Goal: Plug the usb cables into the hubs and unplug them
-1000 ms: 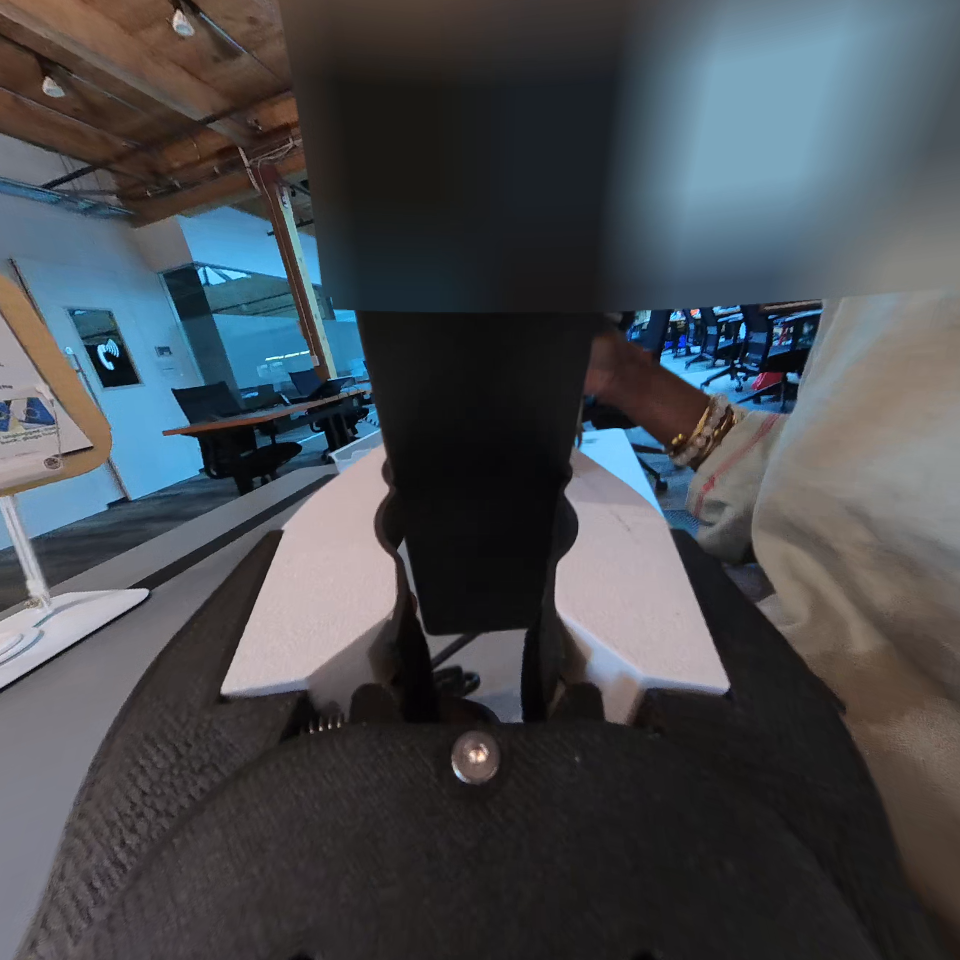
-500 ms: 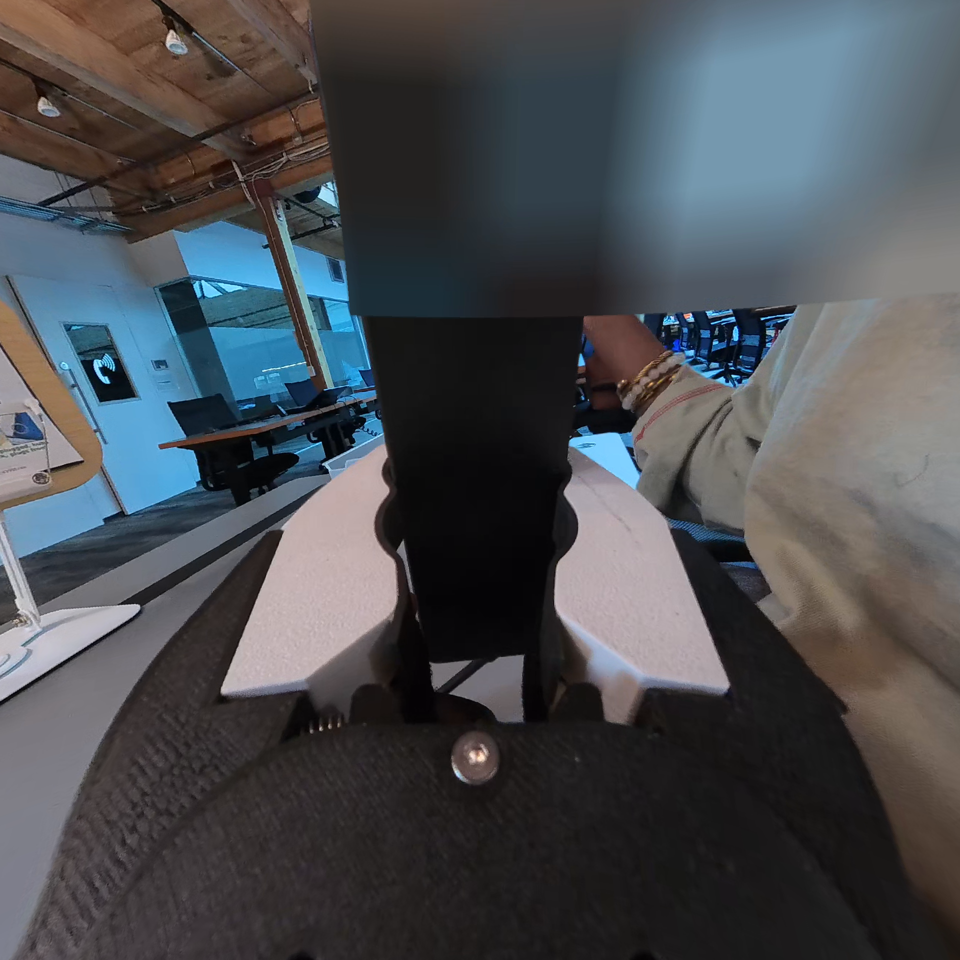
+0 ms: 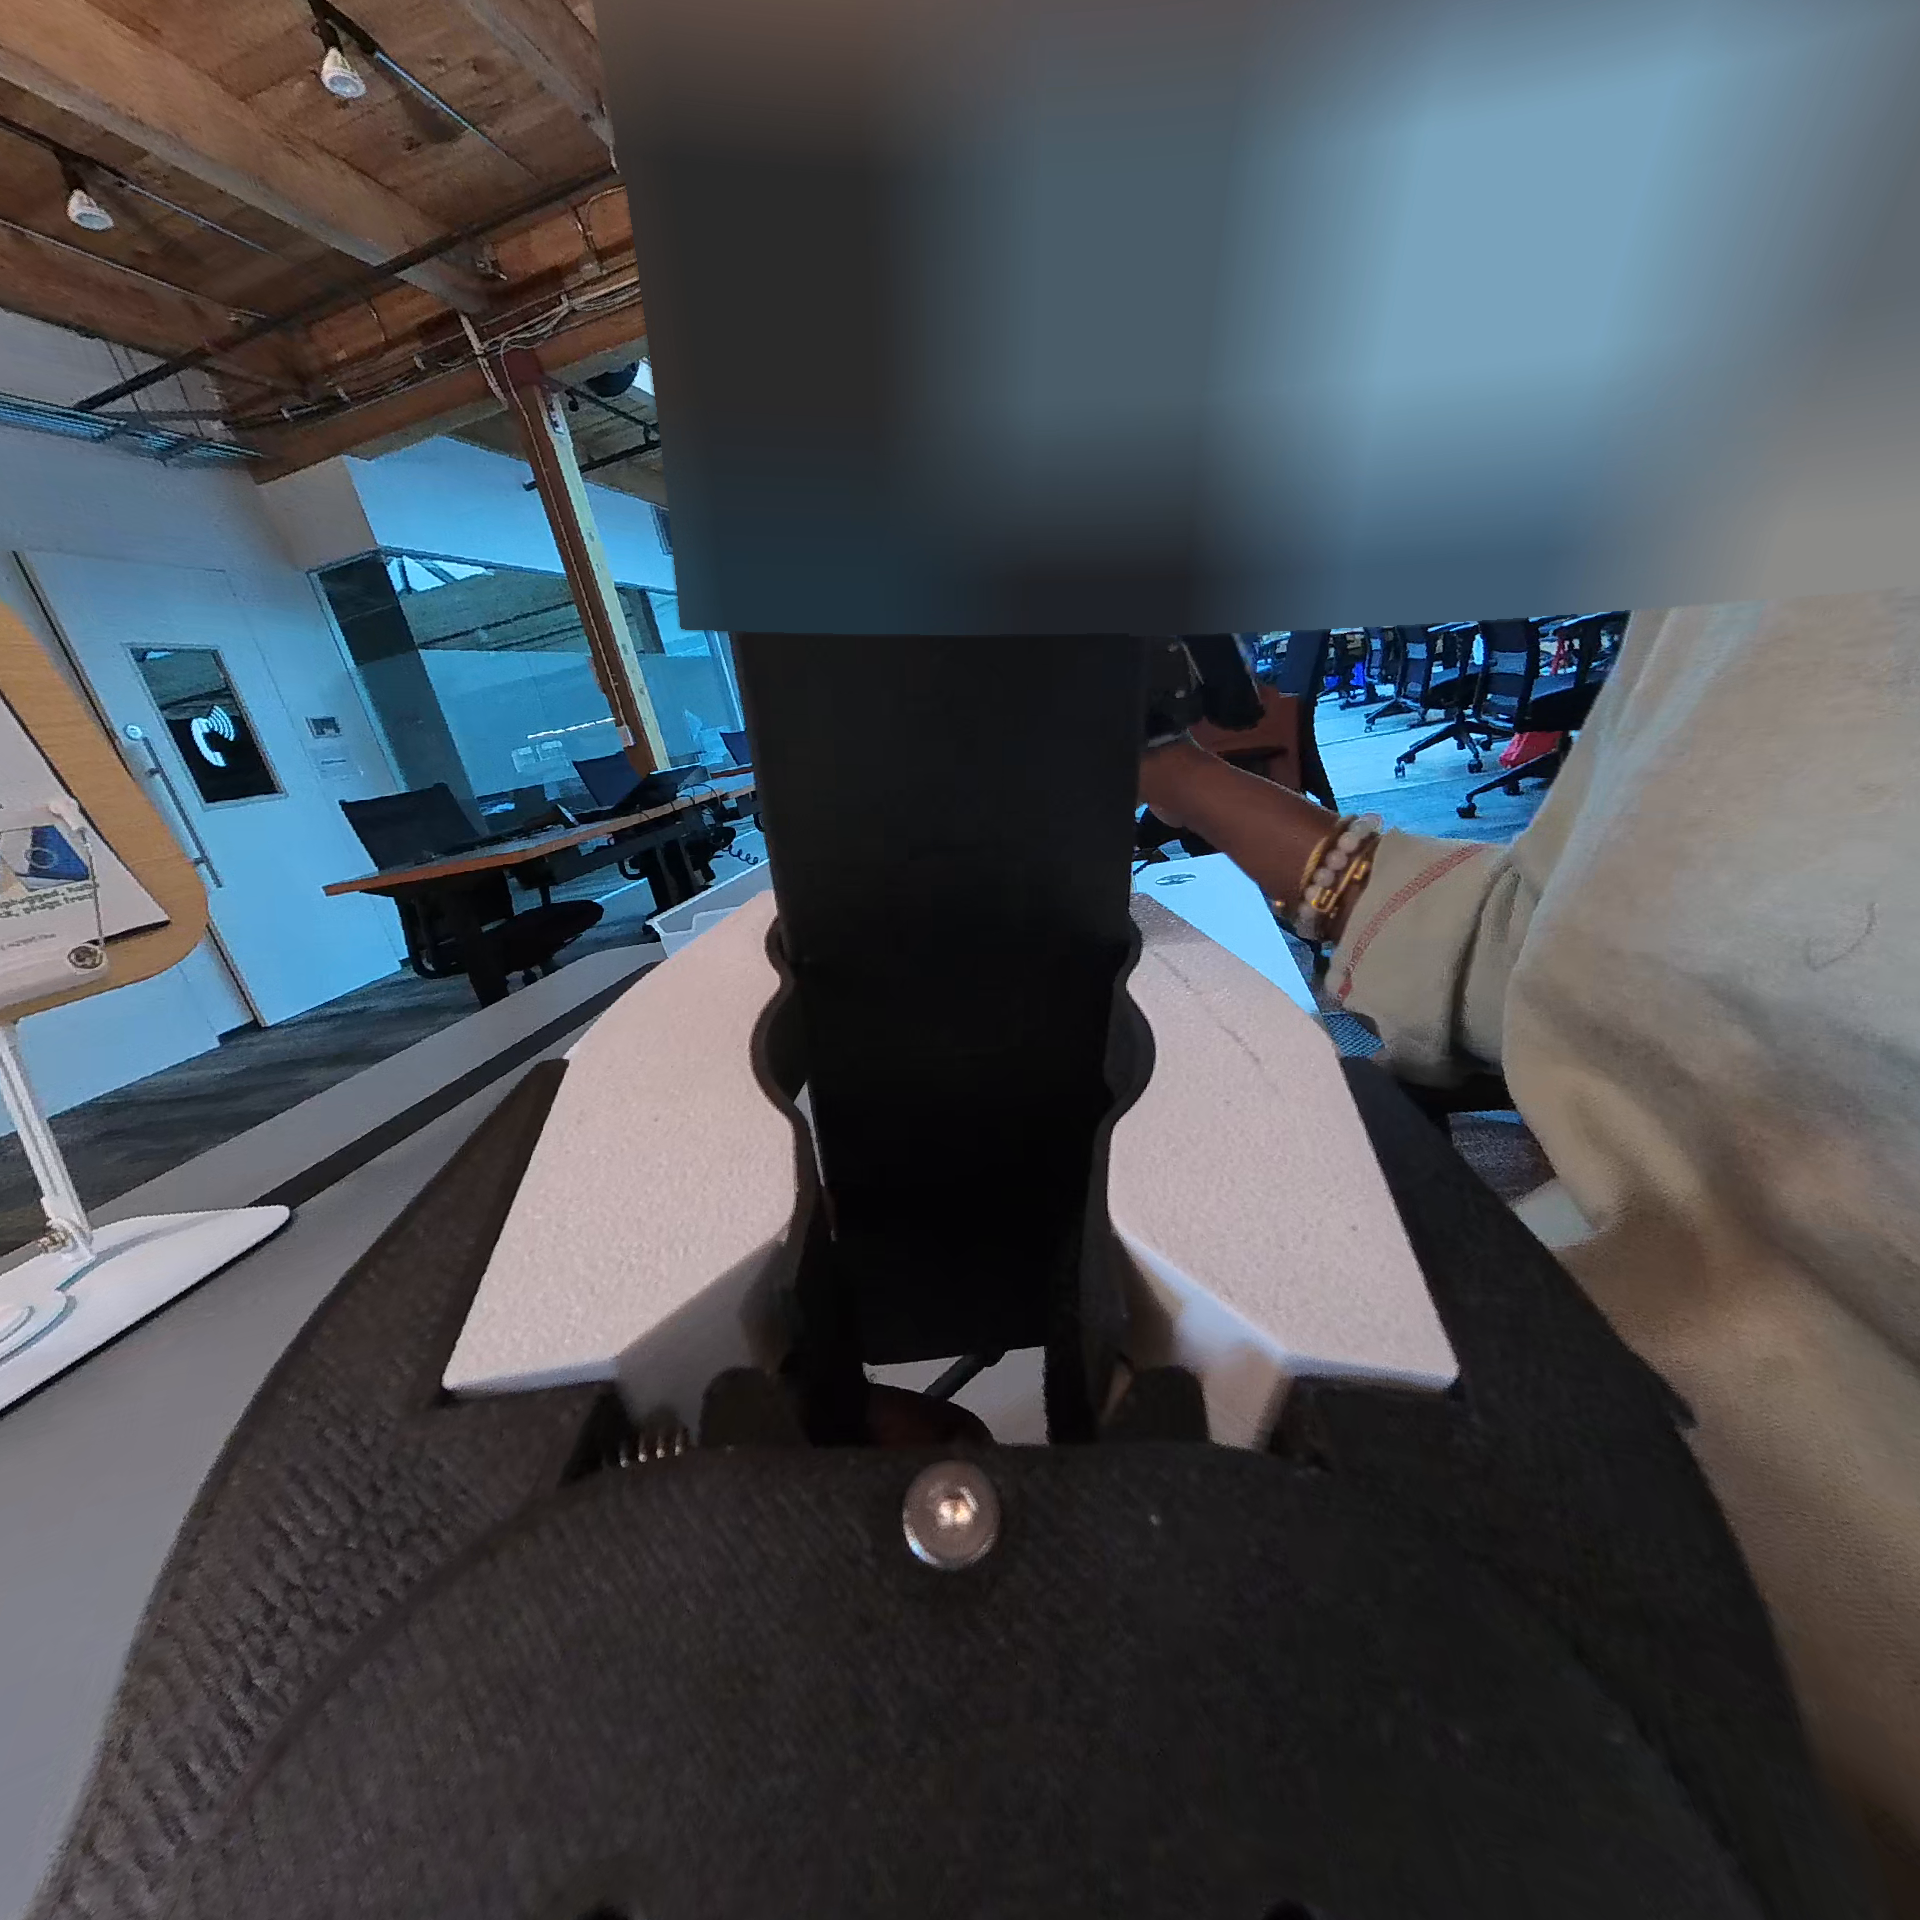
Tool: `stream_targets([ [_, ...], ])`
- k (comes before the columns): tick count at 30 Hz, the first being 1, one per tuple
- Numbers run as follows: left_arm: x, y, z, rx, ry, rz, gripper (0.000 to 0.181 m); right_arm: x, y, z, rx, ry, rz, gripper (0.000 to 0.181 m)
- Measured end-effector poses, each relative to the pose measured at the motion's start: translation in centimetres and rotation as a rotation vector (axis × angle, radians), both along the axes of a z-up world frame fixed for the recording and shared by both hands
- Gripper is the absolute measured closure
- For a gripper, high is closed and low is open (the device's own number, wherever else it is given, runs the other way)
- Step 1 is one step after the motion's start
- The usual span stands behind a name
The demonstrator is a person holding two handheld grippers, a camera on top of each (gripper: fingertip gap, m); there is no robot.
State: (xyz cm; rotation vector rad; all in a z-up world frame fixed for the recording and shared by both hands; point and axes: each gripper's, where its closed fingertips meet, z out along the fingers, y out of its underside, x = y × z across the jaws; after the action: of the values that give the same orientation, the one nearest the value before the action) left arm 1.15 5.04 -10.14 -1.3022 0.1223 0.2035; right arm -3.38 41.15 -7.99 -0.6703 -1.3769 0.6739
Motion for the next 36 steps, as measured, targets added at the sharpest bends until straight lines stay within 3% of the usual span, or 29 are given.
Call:
stream_targets([
  [4,0.0,0.0,0.0,0.0,0.003,0.002,0.126,-0.8,-1.0,-2.0,0.045,-0.154,0.003,0.143],
  [8,0.0,0.0,0.0,-0.003,0.004,0.003,0.126,-1.2,-2.9,-0.9,0.02,-0.134,0.07,0.093],
  [11,0.0,0.0,0.0,-0.005,0.006,0.004,0.125,-1.0,-5.3,1.1,-0.113,-0.056,0.209,0.064],
  [16,0.0,0.0,0.0,-0.005,0.009,0.006,0.126,1.9,-10.1,6.5,-0.428,0.181,0.593,0.052],
  [22,0.1,0.0,0.0,-0.006,0.015,0.008,0.125,5.3,-13.6,10.1,-0.61,0.321,0.946,0.052],
  [24,0.0,0.0,0.0,-0.006,0.016,0.01,0.126,6.2,-14.4,10.7,-0.661,0.331,1.04,0.062],
  [28,0.0,0.1,0.0,-0.009,0.017,0.011,0.126,7.3,-15.9,11.4,-0.72,0.343,1.17,0.069],
  [32,0.0,0.2,-0.1,-0.017,0.02,0.016,0.125,8.4,-17.0,11.9,-0.721,0.389,1.268,0.055],
  [36,-0.1,0.1,0.0,-0.011,0.018,0.016,0.126,8.5,-18.3,11.6,-0.74,0.329,1.332,0.078],
])
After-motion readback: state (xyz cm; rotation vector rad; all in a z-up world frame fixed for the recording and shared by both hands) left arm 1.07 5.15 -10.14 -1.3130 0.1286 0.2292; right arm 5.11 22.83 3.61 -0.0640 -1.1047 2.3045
